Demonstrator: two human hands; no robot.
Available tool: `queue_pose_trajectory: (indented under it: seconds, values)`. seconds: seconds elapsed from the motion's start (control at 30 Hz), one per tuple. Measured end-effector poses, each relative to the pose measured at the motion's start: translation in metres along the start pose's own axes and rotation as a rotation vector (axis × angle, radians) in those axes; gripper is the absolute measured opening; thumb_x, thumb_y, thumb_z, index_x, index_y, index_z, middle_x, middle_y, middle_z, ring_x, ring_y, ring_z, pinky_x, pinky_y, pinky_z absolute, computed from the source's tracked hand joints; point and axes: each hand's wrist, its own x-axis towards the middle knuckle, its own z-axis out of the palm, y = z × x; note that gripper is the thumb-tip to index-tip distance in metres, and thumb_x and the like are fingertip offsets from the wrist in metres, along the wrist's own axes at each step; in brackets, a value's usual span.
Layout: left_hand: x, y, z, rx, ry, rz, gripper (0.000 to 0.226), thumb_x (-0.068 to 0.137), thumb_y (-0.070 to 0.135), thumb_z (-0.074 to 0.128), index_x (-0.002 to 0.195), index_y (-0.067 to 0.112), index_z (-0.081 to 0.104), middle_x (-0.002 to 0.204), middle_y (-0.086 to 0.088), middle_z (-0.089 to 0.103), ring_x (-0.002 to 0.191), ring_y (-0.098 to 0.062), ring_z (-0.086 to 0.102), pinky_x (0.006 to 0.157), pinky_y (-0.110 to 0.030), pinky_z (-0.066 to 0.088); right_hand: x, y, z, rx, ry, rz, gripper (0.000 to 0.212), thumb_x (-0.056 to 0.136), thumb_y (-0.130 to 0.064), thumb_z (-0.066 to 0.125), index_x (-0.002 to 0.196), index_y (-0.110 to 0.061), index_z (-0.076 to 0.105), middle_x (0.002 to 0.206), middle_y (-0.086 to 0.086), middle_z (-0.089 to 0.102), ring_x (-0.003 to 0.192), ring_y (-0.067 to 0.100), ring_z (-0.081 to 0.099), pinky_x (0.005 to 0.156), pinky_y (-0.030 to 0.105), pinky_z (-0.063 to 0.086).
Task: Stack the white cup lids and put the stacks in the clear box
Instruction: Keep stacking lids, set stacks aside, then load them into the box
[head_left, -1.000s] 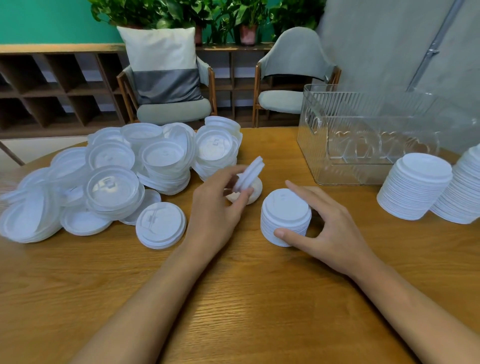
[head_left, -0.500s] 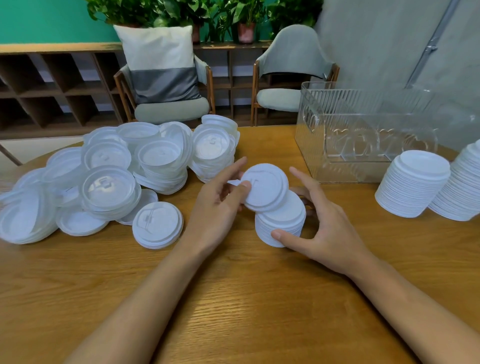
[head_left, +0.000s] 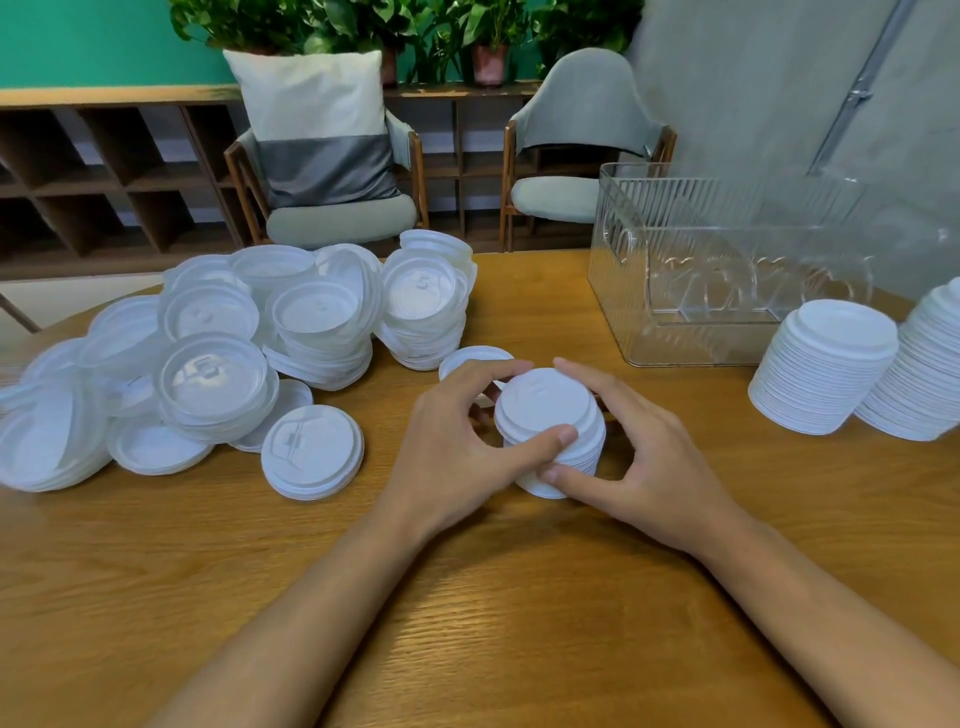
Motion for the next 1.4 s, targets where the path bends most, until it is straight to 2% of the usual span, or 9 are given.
queue_pose_trajectory:
  seconds: [0.47, 0.63, 0.7, 0.8, 0.93, 1.0, 1.07, 1.2, 1.4]
  values:
    - [-0.003, -0.002, 0.008, 0.002, -0.043, -0.043, 0.067, 0.068, 0.057, 0.092, 0.125, 0.035, 0.065, 0.123, 0.024, 0.066, 0.118, 0.002, 0.058, 0.092, -0.019, 0.046, -0.001, 0.006, 0.002, 0.049, -0.022, 0.007, 0.095, 0.077, -0.061, 0.079, 0.159, -0.034, 0.040, 0.142, -0.021, 0.057, 0.136, 0.002, 0.050, 0.106, 0.013, 0.040]
    - [0.000, -0.006, 0.000, 0.029, -0.088, 0.047, 0.060, 0.081, 0.065, 0.077, 0.129, 0.029, 0.067, 0.124, 0.019, 0.064, 0.121, -0.002, 0.058, 0.096, -0.016, 0.044, -0.001, 0.004, 0.003, 0.043, 0.000, 0.003, 0.095, 0.076, -0.057, 0.087, 0.157, -0.033, 0.044, 0.139, -0.020, 0.060, 0.134, 0.006, 0.054, 0.106, 0.017, 0.042]
    - [0.002, -0.010, -0.008, 0.048, -0.011, 0.098, 0.045, 0.097, 0.055, 0.061, 0.129, 0.025, 0.070, 0.122, 0.016, 0.067, 0.121, -0.004, 0.060, 0.097, -0.015, 0.043, 0.000, 0.004, 0.002, 0.015, 0.026, 0.004, 0.094, 0.075, -0.055, 0.089, 0.156, -0.033, 0.046, 0.135, -0.020, 0.062, 0.130, 0.006, 0.057, 0.104, 0.015, 0.042]
    - [0.009, -0.024, -0.016, 0.247, 0.109, 0.113, 0.028, 0.101, 0.029, 0.067, 0.128, 0.021, 0.071, 0.122, 0.011, 0.072, 0.117, -0.004, 0.064, 0.096, -0.011, 0.042, -0.001, 0.005, 0.000, -0.007, 0.067, 0.034, 0.093, 0.074, -0.053, 0.086, 0.156, -0.034, 0.047, 0.131, -0.020, 0.062, 0.127, 0.000, 0.056, 0.102, 0.009, 0.039]
    - [0.014, -0.042, -0.014, 0.459, 0.017, 0.122, 0.028, 0.094, 0.017, 0.075, 0.122, 0.021, 0.074, 0.113, 0.005, 0.076, 0.107, -0.015, 0.070, 0.093, -0.039, 0.056, -0.001, 0.005, -0.001, 0.001, 0.074, 0.046, 0.093, 0.074, -0.055, 0.084, 0.156, -0.033, 0.046, 0.136, -0.026, 0.057, 0.130, -0.007, 0.050, 0.103, 0.004, 0.034]
    - [0.016, -0.043, -0.013, 0.479, 0.024, 0.142, 0.024, 0.093, 0.013, 0.076, 0.116, 0.019, 0.077, 0.106, 0.005, 0.078, 0.100, -0.015, 0.072, 0.086, -0.044, 0.058, -0.001, 0.005, -0.002, 0.002, 0.066, 0.051, 0.094, 0.074, -0.056, 0.083, 0.156, -0.034, 0.045, 0.136, -0.026, 0.057, 0.131, -0.008, 0.050, 0.103, 0.003, 0.034]
    - [0.017, -0.041, -0.013, 0.474, 0.035, 0.166, 0.022, 0.091, 0.009, 0.078, 0.111, 0.018, 0.078, 0.102, 0.005, 0.079, 0.095, -0.015, 0.073, 0.082, -0.041, 0.059, -0.001, 0.004, -0.002, 0.003, 0.062, 0.057, 0.094, 0.074, -0.055, 0.084, 0.157, -0.035, 0.045, 0.137, -0.026, 0.057, 0.131, -0.009, 0.049, 0.103, 0.003, 0.034]
    - [0.016, -0.037, -0.014, 0.417, 0.063, 0.140, 0.023, 0.084, 0.007, 0.084, 0.103, 0.019, 0.078, 0.091, 0.010, 0.074, 0.083, -0.002, 0.063, 0.075, -0.018, 0.049, -0.001, 0.004, -0.002, 0.000, 0.052, 0.068, 0.095, 0.074, -0.059, 0.082, 0.157, -0.036, 0.043, 0.138, -0.028, 0.055, 0.132, -0.010, 0.047, 0.102, 0.001, 0.032]
    - [0.014, -0.024, -0.016, 0.223, 0.167, 0.099, 0.019, 0.084, 0.022, 0.087, 0.100, 0.021, 0.078, 0.092, 0.014, 0.071, 0.089, -0.006, 0.064, 0.081, -0.024, 0.050, 0.000, 0.002, -0.002, 0.008, 0.056, 0.073, 0.094, 0.073, -0.060, 0.081, 0.156, -0.037, 0.044, 0.138, -0.029, 0.054, 0.132, -0.011, 0.046, 0.102, 0.001, 0.032]
